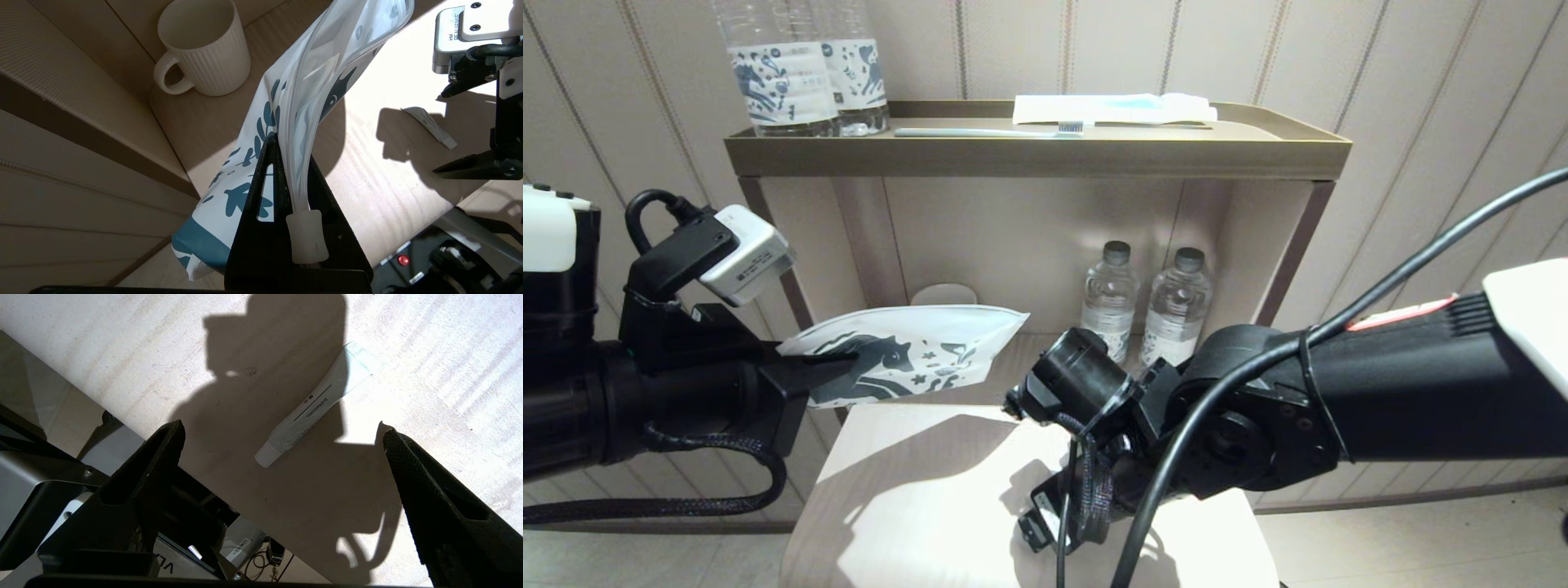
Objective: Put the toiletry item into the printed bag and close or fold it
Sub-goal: Pick up the toothpaste
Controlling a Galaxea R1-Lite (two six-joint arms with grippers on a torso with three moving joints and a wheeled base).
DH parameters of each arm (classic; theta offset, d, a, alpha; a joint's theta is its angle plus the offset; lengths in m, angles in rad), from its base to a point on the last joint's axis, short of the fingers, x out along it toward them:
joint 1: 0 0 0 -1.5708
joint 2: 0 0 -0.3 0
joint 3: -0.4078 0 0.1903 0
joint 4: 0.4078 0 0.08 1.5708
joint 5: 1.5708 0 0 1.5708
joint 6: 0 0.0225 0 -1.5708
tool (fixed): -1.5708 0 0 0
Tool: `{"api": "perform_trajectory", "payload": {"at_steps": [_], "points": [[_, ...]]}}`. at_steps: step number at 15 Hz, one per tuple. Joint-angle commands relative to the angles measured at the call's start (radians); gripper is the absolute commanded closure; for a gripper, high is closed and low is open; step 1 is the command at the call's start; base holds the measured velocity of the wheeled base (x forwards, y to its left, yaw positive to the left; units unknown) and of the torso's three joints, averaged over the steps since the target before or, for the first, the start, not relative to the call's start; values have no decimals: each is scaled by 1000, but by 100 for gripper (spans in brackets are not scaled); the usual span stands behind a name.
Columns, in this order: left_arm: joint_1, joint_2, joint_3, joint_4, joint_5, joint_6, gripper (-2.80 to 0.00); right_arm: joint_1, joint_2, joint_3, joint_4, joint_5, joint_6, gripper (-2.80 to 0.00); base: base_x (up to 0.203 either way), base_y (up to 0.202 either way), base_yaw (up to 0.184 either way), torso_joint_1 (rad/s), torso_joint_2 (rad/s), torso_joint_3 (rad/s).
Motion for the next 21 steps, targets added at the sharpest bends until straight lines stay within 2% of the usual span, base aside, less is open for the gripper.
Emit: {"api": "perform_trajectory", "payload": {"at_steps": [1,2,14,18,21], "points": [[0,1,2,0,-2,1,0,1,2,3,2,0,1,-227,0,0,0,0,0,0],[0,2,0,0,-1,1,0,2,2,3,2,1,1,0,0,0,0,0,0,0],[0,0,12,-2,-5,1,0,-4,18,-1,2,0,-2,0,0,0,0,0,0,0],[-5,6,0,3,-17,8,0,-18,-122,3,10,-3,-17,0,0,0,0,0,0,0],[-14,10,15,8,-84,55,0,-104,-341,14,33,-2,-110,0,0,0,0,0,0,0]]}}
